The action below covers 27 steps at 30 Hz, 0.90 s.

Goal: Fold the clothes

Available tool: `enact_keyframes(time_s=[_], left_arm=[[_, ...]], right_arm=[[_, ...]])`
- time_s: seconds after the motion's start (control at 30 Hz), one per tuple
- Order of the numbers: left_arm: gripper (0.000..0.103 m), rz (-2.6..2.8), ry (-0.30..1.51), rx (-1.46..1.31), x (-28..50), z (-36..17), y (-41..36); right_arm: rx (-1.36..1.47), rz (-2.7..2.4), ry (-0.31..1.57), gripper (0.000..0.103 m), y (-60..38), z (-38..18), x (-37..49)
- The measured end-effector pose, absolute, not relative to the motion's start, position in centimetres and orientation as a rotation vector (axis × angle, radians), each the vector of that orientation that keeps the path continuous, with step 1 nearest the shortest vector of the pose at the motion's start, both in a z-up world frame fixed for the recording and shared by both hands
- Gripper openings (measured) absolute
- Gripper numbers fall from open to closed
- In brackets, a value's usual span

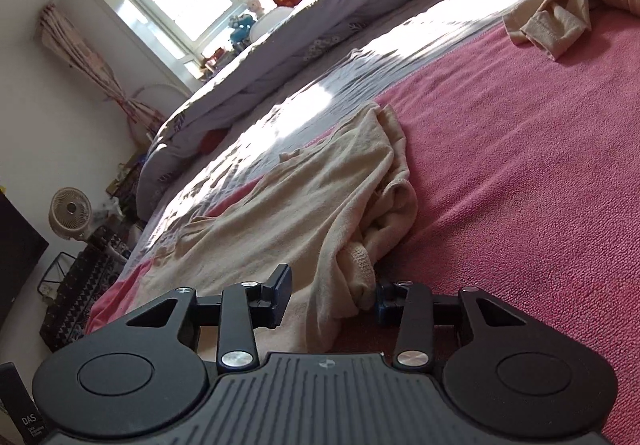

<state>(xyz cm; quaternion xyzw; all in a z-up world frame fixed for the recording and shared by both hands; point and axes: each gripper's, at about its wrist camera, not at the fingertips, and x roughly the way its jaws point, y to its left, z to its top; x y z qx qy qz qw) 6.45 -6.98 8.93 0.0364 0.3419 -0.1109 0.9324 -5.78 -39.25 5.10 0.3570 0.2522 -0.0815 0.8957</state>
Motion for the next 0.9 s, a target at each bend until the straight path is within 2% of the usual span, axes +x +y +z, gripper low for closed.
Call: enact_keyframes(time_s=[0.13, 0.23, 0.33, 0.6, 0.77, 0.9], left_arm=[[0.103, -0.228, 0.699, 0.071, 6.5, 9.0, -7.0], [0.103, -0.229, 0.697, 0.061, 6.4, 9.1, -6.9], [0.103, -0.215, 0.666, 0.009, 6.0, 9.4, -6.0], [0.103, -0.172, 0.550, -0.621, 4.4, 9.1, 4.7], [0.102, -0.071, 0.515, -0.475, 2.2, 10.6, 5.5], [0.103, -0.034, 0.482, -0.616, 0.7, 9.8, 10.2]], right_arm=[[0.818, -0.148, 0.526, 0.039, -40.2, 4.6, -4.8], [0.919, -0.153, 0.518, 0.015, -41.3, 3.9, -5.1], [0.941, -0.168, 0.524, 0.013, -41.6, 4.1, -5.1], [0.728, -0.220, 0.569, 0.012, -38.8, 9.2, -3.2], [0.409, -0.162, 0.594, 0.012, -31.4, 15.1, 1.1], [0.120, -0.020, 0.661, 0.012, -21.1, 15.1, 5.1]])
